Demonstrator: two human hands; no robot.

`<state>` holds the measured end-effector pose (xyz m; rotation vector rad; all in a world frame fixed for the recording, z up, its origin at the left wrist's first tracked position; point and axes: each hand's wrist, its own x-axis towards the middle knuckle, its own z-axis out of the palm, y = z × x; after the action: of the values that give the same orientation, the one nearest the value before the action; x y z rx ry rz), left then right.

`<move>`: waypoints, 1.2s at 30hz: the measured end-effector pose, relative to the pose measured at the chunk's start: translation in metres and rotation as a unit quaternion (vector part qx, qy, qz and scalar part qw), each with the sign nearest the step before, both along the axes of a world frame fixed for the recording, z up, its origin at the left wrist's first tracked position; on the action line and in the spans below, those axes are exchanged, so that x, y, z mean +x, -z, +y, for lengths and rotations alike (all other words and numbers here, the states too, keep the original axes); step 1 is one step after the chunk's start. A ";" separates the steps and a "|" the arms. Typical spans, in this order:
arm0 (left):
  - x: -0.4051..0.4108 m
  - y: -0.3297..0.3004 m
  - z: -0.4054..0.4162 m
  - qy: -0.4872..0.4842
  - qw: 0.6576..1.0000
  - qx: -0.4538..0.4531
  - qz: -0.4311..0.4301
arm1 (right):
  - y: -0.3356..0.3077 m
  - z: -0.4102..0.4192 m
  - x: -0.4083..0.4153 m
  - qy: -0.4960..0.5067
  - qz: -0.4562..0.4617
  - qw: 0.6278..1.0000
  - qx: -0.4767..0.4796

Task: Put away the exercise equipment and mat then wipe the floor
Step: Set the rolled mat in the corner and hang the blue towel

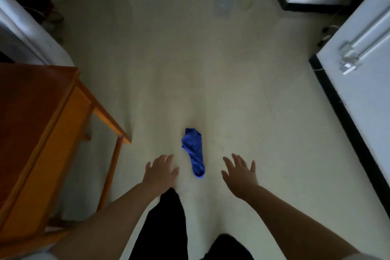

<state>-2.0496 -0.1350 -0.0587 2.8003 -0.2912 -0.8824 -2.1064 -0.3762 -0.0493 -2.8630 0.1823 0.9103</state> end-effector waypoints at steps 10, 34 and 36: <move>0.127 0.156 -0.023 0.119 0.989 0.024 0.082 | 0.151 0.031 0.092 0.132 0.072 0.986 0.068; 0.223 0.612 -0.135 0.264 0.964 0.011 0.027 | 0.631 0.017 0.161 0.506 0.087 0.825 0.235; 0.230 0.563 -0.127 0.230 0.970 -0.022 0.072 | 0.582 0.012 0.165 0.508 0.059 0.819 0.259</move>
<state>-1.8198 -0.2624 -0.6213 2.6490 -0.9497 -1.1450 -1.9410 -0.3644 -0.6315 -1.7608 1.1305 0.7064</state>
